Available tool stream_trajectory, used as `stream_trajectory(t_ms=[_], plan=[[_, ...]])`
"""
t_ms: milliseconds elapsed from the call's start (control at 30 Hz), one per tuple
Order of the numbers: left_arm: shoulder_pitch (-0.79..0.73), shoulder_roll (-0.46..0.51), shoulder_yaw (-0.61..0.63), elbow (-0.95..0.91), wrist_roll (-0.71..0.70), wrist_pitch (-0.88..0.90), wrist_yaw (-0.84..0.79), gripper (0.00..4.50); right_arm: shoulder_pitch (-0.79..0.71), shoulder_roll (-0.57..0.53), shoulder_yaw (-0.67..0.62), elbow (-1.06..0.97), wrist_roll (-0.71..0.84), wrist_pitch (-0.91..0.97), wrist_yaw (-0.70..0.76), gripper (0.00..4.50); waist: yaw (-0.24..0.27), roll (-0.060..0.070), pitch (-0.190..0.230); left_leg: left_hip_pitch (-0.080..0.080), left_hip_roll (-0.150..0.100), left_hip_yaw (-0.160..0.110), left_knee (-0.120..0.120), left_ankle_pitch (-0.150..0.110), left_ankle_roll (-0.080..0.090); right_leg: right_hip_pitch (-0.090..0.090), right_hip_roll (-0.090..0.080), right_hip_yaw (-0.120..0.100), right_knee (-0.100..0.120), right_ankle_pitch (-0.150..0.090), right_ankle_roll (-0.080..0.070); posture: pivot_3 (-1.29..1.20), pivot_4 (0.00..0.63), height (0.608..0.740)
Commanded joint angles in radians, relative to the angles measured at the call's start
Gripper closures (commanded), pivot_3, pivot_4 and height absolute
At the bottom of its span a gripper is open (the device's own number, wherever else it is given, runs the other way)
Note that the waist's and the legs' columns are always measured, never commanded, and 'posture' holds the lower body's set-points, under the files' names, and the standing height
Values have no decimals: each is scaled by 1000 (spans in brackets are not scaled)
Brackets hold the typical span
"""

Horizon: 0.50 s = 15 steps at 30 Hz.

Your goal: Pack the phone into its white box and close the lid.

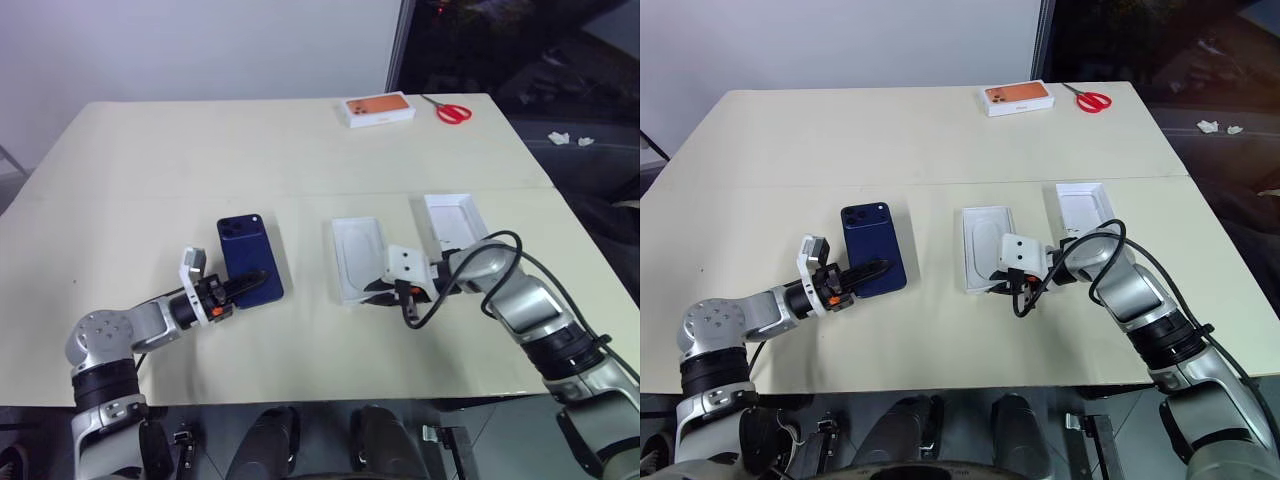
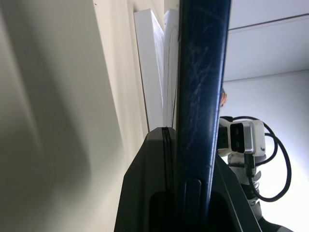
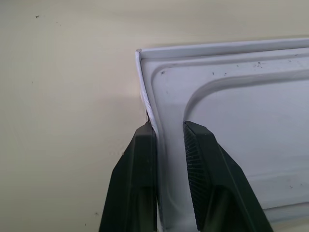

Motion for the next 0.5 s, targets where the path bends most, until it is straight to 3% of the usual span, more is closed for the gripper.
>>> stream_trajectory(t_ms=[33,133,300,500], plan=[[-7,12,1,-39,-40,-9,-15,4500,11,25,25,2,-14,19,-16,4111,0,0,0,0,0,0,0,0,0,0,0,0,0,0,0,0,150,740],[-6,14,1,-39,-41,-11,-14,4500,10,33,27,2,-20,20,-21,4111,0,0,0,0,0,0,0,0,0,0,0,0,0,0,0,0,150,740],[-51,30,28,-10,-46,-24,-1,4500,-38,241,102,2,-49,84,-127,4111,-15,-2,-1,1,2,0,-1,1,-1,-1,2,1,1,0,0,0,150,740],[-99,48,58,18,-57,-33,14,4500,-59,345,121,26,-77,126,-192,4111,-22,-2,-1,0,2,0,-2,1,-3,-2,3,1,1,0,0,0,150,740]])
